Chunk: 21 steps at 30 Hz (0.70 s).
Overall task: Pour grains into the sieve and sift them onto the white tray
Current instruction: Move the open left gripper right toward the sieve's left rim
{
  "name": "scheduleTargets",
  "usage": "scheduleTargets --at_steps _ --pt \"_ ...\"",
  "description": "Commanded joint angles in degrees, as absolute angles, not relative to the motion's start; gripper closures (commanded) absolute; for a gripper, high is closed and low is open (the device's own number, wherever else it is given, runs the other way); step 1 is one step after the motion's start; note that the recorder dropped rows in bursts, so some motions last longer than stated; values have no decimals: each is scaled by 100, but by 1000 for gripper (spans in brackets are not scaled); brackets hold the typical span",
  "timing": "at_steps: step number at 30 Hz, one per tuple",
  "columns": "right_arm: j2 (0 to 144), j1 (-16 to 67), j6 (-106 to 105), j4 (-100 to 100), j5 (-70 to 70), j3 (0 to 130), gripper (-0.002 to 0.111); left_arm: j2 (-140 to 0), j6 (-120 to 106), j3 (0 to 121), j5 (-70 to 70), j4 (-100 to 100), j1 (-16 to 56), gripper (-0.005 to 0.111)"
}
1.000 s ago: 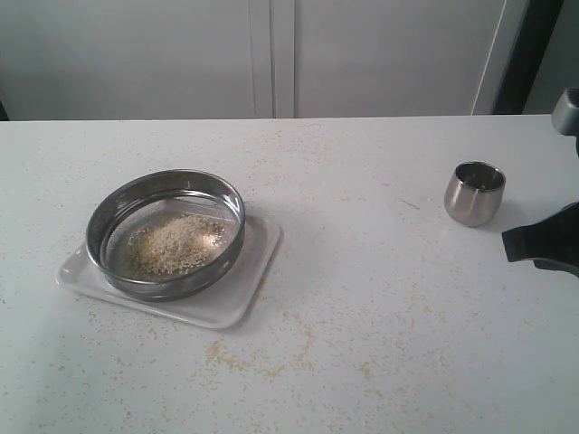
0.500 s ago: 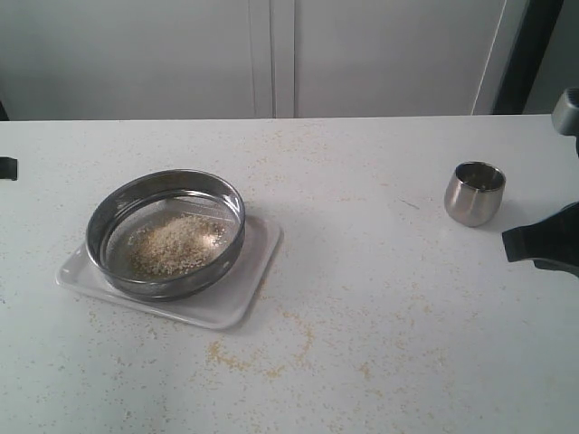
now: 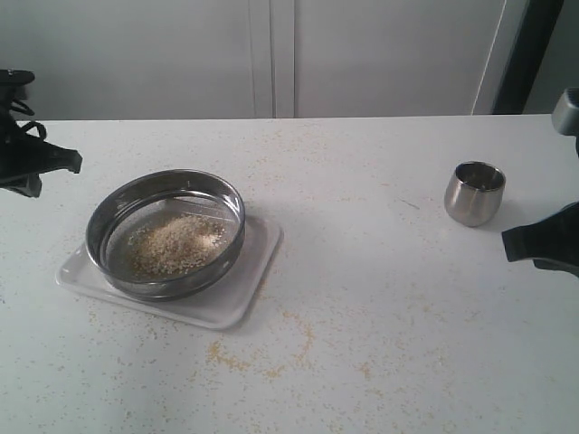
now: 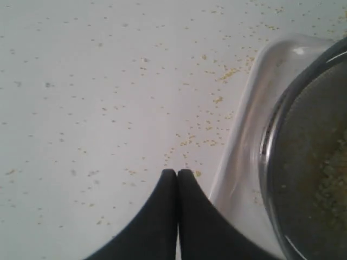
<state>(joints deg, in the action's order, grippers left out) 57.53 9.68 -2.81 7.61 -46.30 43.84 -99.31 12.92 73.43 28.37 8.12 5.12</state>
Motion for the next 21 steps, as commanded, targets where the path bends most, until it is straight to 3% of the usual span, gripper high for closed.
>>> scheduleTargets --at_steps 1,11,21 --pt "5714 961 -271 740 -4574 4348 108 -10325 136 7926 3550 -337 537 107" --pt "5714 961 -271 740 -4574 4348 108 -10744 -479 8863 4624 -767 601 107" --pt "5714 961 -271 740 -4574 4348 108 -10845 -1178 8932 4121 -501 979 107"
